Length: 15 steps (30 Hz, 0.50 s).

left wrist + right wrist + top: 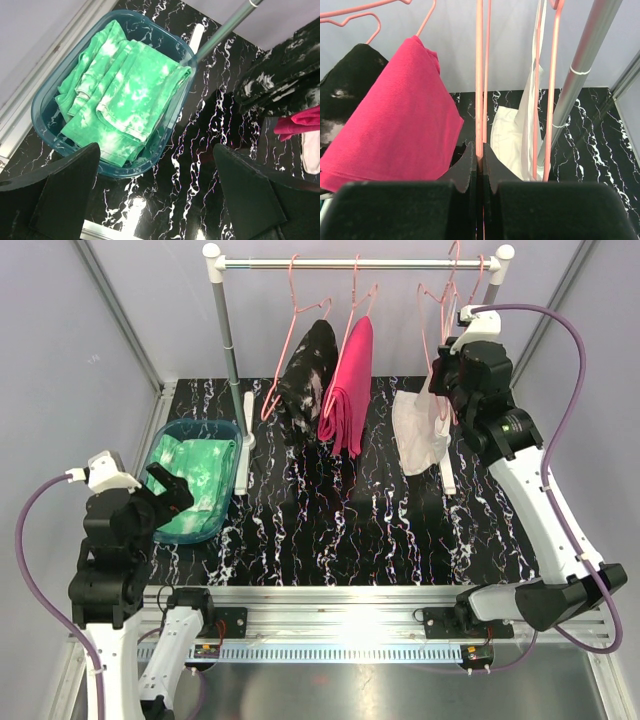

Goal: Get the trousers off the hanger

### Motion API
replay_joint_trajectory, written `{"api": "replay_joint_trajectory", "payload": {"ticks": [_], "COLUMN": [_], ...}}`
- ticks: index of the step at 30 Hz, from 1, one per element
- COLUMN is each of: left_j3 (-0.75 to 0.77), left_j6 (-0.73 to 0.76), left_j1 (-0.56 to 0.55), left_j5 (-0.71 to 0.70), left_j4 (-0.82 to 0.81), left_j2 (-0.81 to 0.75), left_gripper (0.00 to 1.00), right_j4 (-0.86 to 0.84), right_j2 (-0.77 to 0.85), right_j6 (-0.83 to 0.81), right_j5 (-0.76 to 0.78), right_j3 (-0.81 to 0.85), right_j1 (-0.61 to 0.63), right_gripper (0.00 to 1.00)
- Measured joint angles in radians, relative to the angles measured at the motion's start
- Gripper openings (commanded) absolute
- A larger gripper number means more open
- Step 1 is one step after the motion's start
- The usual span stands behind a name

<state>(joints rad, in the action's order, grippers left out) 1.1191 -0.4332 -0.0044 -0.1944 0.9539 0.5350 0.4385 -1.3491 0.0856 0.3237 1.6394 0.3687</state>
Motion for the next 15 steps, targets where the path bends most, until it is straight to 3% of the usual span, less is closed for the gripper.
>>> {"api": "replay_joint_trajectory", "payload": {"ticks": [7,8,11,13,14,15], "left_j3": [-0.001,-0.001,-0.001,0.000,0.002,0.006], "left_j6": [0.022,0.023,0.027,0.034,0.037,0.041], "left_j1": [0.000,0.000,0.000,0.000,0.000,0.000], "left_j5": [0.021,0.023,0.027,0.029,0.029,0.029], "left_j4": [0.018,0.020,0.027,0.031,0.035,0.041], "left_j2": [-0.021,-0.023,-0.025,-0.025,-0.025,-0.024], "left_gripper": [0.99,0.99,0.99,0.99,0.99,0.99], "right_j4": [0.002,0.005,0.019,0.023,0.027,0.029], "right_j2": [-0.006,-0.006,-0.003,0.003,0.008,0.014], "right_j6": [0.004,0.005,0.008,0.013,0.015,0.023], "right_j5": [0.002,0.004,0.008,0.007,0.007,0.007], "right_j3": [-0.006,-0.008,-0.013,-0.023,-0.027,-0.032], "right_j1": [-0.013,-0.013,-0.013,-0.013,-0.013,-0.014], "right_gripper": [0.00,0.06,0.09,0.17,0.32,0.36]}}
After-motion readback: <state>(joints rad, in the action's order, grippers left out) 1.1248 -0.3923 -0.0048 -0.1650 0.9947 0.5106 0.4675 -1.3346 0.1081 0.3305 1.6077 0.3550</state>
